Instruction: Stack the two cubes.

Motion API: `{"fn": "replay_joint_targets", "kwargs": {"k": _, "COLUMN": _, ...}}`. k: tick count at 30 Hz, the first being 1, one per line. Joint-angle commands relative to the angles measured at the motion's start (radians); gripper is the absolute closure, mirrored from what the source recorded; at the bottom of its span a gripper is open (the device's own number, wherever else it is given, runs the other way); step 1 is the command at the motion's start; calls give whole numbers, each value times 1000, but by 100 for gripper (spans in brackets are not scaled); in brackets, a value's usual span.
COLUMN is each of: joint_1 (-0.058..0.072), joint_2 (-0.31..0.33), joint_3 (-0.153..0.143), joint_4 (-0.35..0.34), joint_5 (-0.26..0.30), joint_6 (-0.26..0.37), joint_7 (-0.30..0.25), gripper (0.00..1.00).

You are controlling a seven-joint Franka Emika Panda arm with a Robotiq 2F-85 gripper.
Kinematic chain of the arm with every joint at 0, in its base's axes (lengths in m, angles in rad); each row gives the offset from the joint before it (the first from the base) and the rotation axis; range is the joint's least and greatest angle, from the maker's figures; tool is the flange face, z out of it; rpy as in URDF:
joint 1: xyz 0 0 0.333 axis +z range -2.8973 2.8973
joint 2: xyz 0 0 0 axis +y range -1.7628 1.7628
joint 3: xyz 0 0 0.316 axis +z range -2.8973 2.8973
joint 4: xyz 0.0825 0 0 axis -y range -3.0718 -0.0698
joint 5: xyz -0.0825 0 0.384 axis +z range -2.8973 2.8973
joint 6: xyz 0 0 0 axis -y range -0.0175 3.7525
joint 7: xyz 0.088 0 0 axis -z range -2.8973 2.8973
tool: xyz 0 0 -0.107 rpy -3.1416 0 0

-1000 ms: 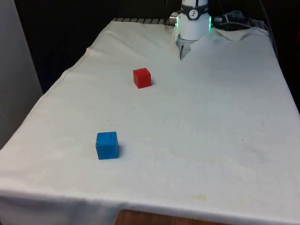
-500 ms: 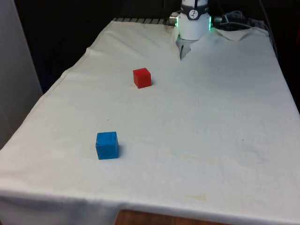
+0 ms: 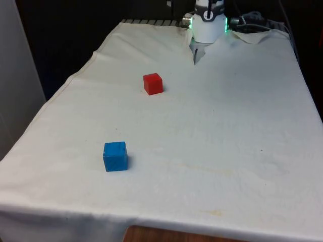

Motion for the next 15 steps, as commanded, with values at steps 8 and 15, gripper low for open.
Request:
{"fn": "replay_joint_targets", "kwargs": {"k": 8, "joint_1": -1, "joint_2": 63, "joint_3": -2, "joint_4": 53, "joint_5": 5, "joint_6": 15, "joint_7": -5, "gripper": 0}}
{"fn": "replay_joint_targets", "kwargs": {"k": 15, "joint_1": -1, "joint_2": 102, "joint_3": -3, "joint_4": 79, "joint_5": 3, "joint_6": 45, "joint_7": -3, "gripper": 0}}
